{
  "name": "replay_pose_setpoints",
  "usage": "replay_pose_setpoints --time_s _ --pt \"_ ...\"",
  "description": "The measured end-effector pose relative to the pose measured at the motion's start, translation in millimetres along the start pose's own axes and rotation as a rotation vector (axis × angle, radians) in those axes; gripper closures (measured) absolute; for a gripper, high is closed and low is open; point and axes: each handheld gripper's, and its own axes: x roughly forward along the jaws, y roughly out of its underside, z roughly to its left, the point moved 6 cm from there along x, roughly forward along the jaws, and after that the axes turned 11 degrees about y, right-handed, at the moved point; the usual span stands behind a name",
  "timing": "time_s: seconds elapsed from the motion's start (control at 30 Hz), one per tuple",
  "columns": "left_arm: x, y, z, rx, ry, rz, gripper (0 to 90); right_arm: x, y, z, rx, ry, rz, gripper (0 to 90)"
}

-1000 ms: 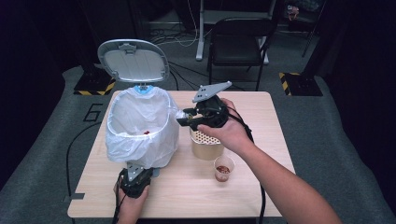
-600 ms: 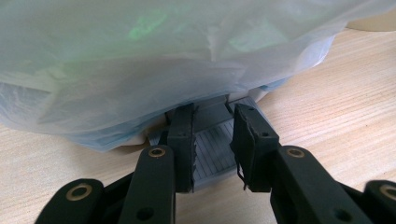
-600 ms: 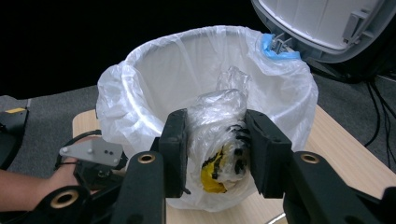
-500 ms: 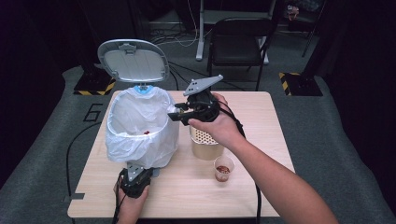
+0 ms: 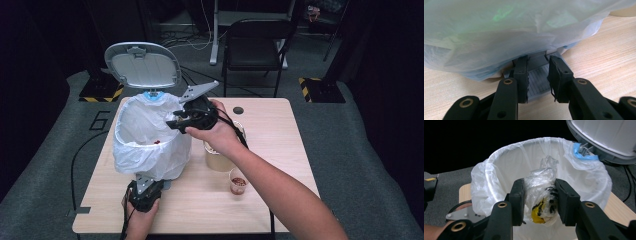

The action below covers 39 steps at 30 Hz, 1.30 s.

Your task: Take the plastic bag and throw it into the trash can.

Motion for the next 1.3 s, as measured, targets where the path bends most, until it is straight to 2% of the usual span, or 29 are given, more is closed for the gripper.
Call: replay_pose_setpoints --time_s 0.3,0.43,0.47,0.5,0.57,0.63,0.67,0.7,0.77,1.03,1.13,1.17,1.27,1.3 --pt "0.0 0.0 0.1 0.000 0.000 0.001 69.2 22.1 -11.4 9.0 0.001 -0.007 -0.009 61.8" --pt "-0.3 -0.1 0.7 0.013 -0.001 0.005 69.2 29.3 -13.8 10.3 0.009 0.000 -0.005 61.7" --pt "1.1 -0.4 0.3 0.007 -0.014 -0.015 69.2 31.3 -14.4 10.2 0.009 0.001 -0.006 61.7" --pt "-1.0 0.4 -0.3 0.002 0.005 0.016 69.2 33.6 -15.0 10.5 0.016 0.000 -0.004 61.7" --pt "1.0 -0.4 0.6 0.010 -0.015 -0.013 69.2 38.3 -15.8 10.2 0.016 0.001 -0.008 61.8" --pt "-0.3 -0.1 0.7 0.015 -0.001 0.005 69.2 42.0 -15.5 10.7 0.018 0.001 0.001 61.7" --pt "0.8 -0.3 0.7 0.013 -0.014 -0.011 69.2 44.3 -15.6 10.5 0.014 0.004 0.000 61.7" --pt "0.3 0.0 -0.2 -0.002 -0.002 -0.004 69.2 46.1 -15.2 11.2 0.018 0.003 0.006 61.7" --pt "0.4 0.0 -0.4 -0.005 -0.002 -0.004 69.2 49.7 -15.4 12.6 0.012 0.004 0.010 61.7" --pt "-0.3 -0.1 0.7 0.013 -0.001 0.005 69.2 57.0 -17.3 19.6 -0.001 0.004 0.006 61.7" --pt "-0.2 -0.1 0.5 0.009 -0.003 0.003 69.2 58.6 -18.0 21.1 0.013 -0.004 0.003 61.2" --pt "-0.1 -0.1 0.4 0.008 -0.003 0.002 69.2 59.0 -18.2 21.7 0.020 -0.012 0.000 59.4" --pt "0.0 0.0 0.2 0.003 -0.002 0.001 69.2 58.9 -19.7 26.3 0.034 -0.054 -0.013 42.0" --pt "-0.1 -0.1 0.3 0.006 -0.002 0.002 69.2 58.5 -20.2 26.9 0.026 -0.053 -0.021 38.1"
